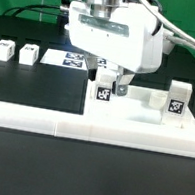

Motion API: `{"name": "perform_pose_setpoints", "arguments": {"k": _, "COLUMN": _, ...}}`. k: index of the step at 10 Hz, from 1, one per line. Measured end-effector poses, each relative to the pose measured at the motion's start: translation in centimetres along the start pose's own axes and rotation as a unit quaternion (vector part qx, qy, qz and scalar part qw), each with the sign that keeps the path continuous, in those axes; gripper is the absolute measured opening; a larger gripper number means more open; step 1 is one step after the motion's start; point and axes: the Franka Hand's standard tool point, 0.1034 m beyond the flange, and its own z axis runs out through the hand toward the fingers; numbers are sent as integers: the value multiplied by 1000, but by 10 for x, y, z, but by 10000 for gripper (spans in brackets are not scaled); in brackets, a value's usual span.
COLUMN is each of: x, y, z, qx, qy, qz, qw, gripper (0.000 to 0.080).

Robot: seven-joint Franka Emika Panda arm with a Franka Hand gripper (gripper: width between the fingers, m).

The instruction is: Assemble square table

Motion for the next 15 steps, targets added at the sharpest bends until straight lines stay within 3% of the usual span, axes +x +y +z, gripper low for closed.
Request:
{"name": "perform_pose_setpoints", "arguments": {"k": 2, "x": 1, "y": -1, "z": 0, "qx": -3, "qy": 3, "qz": -93, "qw": 996, "gripper": 649}}
{"name": "perform_pose_setpoints", "arguments": {"k": 4, "x": 5, "y": -12, "z": -2, "qx": -7, "qy": 14, "qz": -228, "qw": 973, "gripper": 649}}
{"name": "perform_pose_setpoints", "arguments": {"k": 6, "x": 10, "y": -13, "z": -2, "qx": -10, "qy": 16, "qz": -359, "qw": 933, "gripper": 649}}
{"name": "perform_pose_setpoints", "arguments": {"k": 8, "x": 8, "y": -14, "z": -1, "qx": -13, "qy": 19, "qz": -398, "qw": 917, "gripper": 649}}
{"name": "perform_pose_setpoints", "arguments": {"k": 9, "x": 9, "y": -14, "z": -1, "qx": -13, "qy": 19, "qz": -393, "qw": 919, "gripper": 615}}
{"name": "perform_pose_setpoints", "arguments": {"k": 10, "x": 9, "y": -14, "z": -1, "qx": -12, "qy": 19, "qz": -382, "qw": 924, "gripper": 483}}
{"name": "perform_pose_setpoints", "arguments": {"k": 11, "x": 9, "y": -13, "z": -1, "qx": -12, "qy": 19, "qz": -383, "qw": 924, "gripper": 483}}
{"name": "perform_pose_setpoints", "arguments": {"k": 12, "x": 9, "y": -13, "z": -1, "qx": -11, "qy": 19, "qz": -368, "qw": 929, "gripper": 297}}
{"name": "perform_pose_setpoints", "arguments": {"k": 15, "x": 10, "y": -13, "z": -1, "qx": -9, "qy": 21, "qz": -237, "qw": 971, "gripper": 290}}
